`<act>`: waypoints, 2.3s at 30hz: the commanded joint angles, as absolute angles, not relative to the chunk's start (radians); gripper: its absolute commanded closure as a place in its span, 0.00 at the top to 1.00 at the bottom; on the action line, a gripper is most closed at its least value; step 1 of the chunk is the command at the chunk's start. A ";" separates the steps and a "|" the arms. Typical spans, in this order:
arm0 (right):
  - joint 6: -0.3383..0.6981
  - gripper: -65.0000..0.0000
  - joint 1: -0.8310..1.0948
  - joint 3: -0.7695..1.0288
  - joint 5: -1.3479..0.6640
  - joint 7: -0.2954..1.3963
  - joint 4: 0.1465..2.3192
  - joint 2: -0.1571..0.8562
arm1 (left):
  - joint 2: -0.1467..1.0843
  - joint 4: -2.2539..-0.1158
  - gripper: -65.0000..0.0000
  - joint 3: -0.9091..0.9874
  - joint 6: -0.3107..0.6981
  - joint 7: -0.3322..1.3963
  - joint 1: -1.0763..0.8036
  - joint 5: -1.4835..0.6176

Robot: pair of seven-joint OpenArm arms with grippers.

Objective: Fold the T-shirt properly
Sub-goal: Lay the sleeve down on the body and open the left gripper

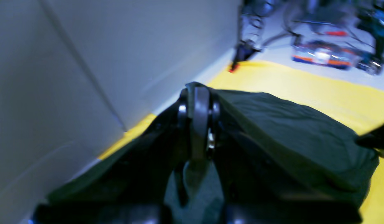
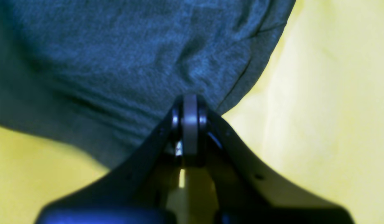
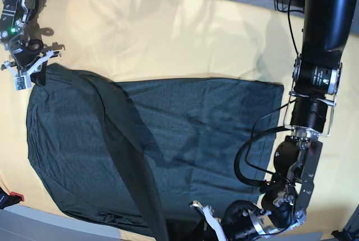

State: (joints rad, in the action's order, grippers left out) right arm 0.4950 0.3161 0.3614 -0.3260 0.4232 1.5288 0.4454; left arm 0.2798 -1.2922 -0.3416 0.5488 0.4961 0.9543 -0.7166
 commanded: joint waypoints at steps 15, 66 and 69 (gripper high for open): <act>0.491 0.00 0.316 0.365 -0.310 0.450 1.535 0.460 | 0.283 -1.285 0.00 -0.324 0.464 0.440 0.991 -0.466; 0.690 0.59 0.257 0.507 -0.542 0.477 1.582 0.500 | 0.525 -0.772 0.62 -0.325 0.698 0.753 0.980 -1.010; 0.698 0.59 0.257 0.546 -0.567 0.499 1.610 0.535 | 0.566 -0.772 0.62 -0.325 0.698 0.792 0.975 -1.067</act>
